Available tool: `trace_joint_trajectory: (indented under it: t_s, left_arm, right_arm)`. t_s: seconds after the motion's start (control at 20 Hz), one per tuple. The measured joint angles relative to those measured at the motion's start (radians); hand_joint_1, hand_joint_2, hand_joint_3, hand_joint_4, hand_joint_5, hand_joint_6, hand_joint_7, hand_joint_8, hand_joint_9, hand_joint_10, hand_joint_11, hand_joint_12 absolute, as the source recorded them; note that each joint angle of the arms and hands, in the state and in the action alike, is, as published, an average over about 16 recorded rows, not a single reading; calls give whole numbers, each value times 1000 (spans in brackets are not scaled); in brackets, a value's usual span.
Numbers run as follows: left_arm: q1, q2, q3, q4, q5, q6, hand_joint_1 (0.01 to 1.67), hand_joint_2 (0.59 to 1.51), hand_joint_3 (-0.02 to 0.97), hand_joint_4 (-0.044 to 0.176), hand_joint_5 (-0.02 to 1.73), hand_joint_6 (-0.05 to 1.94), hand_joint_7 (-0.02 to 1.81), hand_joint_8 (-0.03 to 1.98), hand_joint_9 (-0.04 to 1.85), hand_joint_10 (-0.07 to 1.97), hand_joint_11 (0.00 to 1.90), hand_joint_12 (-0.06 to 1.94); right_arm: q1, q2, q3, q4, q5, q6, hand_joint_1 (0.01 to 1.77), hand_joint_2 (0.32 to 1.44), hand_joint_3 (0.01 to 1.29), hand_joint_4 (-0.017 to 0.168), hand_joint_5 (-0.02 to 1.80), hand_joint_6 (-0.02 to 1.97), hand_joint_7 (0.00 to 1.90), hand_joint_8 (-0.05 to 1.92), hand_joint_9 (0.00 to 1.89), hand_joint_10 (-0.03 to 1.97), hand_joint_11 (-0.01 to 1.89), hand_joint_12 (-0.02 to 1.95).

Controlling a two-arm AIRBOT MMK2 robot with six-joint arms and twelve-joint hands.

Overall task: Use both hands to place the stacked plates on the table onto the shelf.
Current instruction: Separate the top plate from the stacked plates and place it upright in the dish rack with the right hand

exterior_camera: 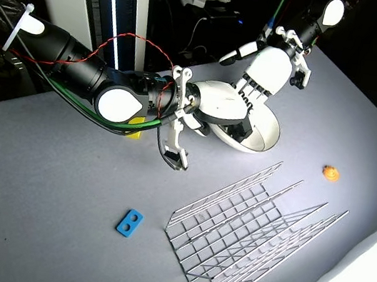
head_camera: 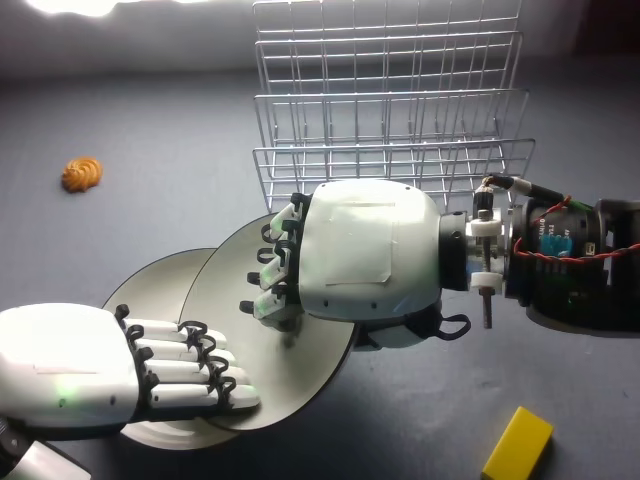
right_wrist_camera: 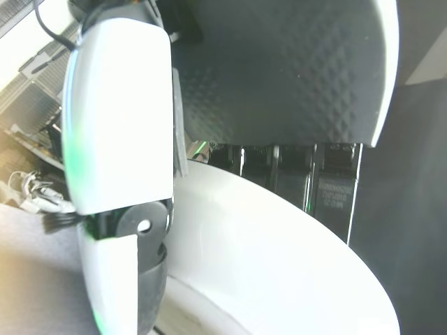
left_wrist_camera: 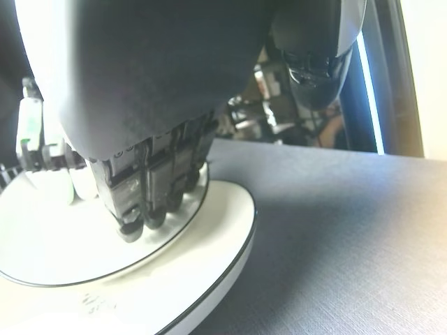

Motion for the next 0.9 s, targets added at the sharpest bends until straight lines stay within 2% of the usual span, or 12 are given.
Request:
trace_joint_trajectory:
  t_s: [0.2, 0.55, 0.9]
  left_arm:
    - [-11, 0, 24, -37, -3, 1, 13, 1093, 12, -2, -4, -7, 10, 4, 20, 7, 16, 9]
    - [-53, 1, 95, -94, -16, 2, 14, 1094, 12, 3, 12, 12, 18, 8, 20, 7, 15, 9]
    - [-111, 4, 169, -102, -21, -1, 13, 1095, 13, 2, 21, 13, 21, 8, 20, 7, 15, 9]
  right_arm:
    - [-1, -2, -1, 2, 7, 3, 1205, 943, 9, 11, 835, 752, 917, 665, 1039, 245, 822, 1172]
    - [-2, -6, -6, 8, 14, 9, 1204, 940, 9, 6, 851, 782, 943, 763, 1095, 252, 828, 1217]
    - [-3, 0, -24, 8, 13, 12, 1204, 942, 10, 6, 854, 816, 956, 853, 1117, 298, 791, 1250]
